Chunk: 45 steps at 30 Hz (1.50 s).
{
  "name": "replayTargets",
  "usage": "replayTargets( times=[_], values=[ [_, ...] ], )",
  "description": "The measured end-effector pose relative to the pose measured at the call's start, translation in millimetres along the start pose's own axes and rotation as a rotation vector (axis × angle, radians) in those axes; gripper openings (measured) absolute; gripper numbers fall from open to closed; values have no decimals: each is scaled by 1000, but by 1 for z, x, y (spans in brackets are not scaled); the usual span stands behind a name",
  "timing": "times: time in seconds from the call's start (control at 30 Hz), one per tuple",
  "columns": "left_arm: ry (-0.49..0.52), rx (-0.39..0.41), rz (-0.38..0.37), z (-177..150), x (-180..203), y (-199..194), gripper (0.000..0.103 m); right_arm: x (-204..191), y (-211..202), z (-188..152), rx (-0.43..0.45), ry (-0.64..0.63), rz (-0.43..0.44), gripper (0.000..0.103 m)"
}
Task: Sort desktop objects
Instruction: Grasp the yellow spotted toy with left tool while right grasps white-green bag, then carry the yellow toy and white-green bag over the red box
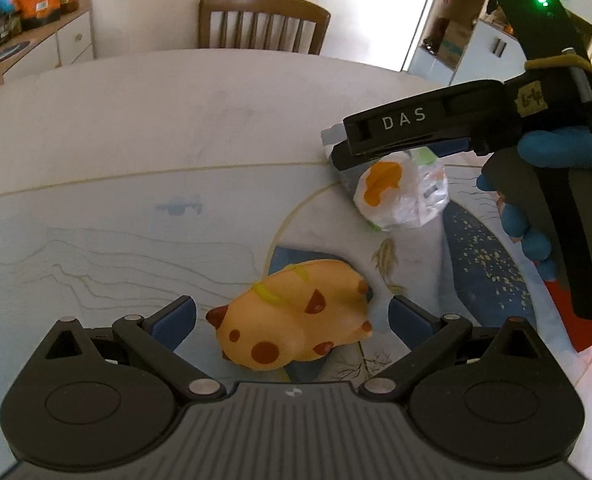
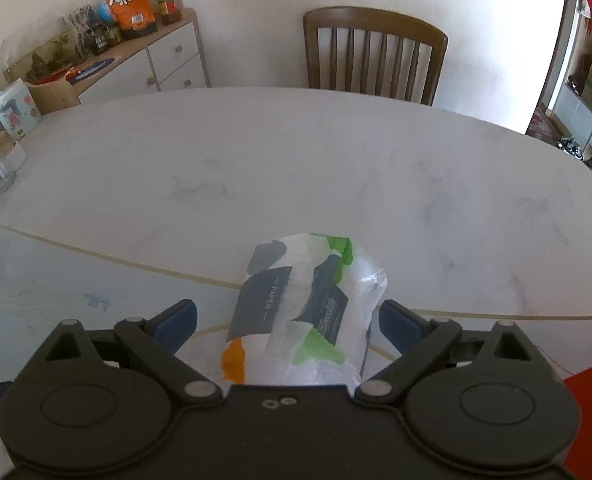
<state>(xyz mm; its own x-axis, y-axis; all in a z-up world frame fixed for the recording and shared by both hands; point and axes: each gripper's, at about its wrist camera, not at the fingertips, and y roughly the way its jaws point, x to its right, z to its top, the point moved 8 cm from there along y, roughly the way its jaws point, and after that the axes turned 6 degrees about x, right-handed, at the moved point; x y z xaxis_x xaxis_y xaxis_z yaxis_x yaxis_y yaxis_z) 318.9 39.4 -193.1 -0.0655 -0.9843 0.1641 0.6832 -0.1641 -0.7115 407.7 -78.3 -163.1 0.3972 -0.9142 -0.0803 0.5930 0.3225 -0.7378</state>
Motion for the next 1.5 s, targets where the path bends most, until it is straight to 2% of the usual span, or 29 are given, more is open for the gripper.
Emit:
replayTargets(
  times=[0.3,0.5,0.67,1.03,1.23,1.5],
  values=[
    [-22,-4,-11,0,1,6,102,10,24,-8,-52,26,-17,98],
    [-18,1,-14,0,2,6,93,12,27,-12,-53,18,-27,96],
    [3,7,11,-2,2,6,81,11,28,-13,-40,-3,-40,85],
    [-5,-2,-15,-5,1,1,77,9,13,-12,-24,-29,-58,52],
    [-10,-2,-26,-8,1,-2,75,1,-2,-20,-29,-67,-40,43],
    [-38,-3,-21,-12,-2,-14,75,-4,-31,-36,-40,-37,-6,43]
  ],
)
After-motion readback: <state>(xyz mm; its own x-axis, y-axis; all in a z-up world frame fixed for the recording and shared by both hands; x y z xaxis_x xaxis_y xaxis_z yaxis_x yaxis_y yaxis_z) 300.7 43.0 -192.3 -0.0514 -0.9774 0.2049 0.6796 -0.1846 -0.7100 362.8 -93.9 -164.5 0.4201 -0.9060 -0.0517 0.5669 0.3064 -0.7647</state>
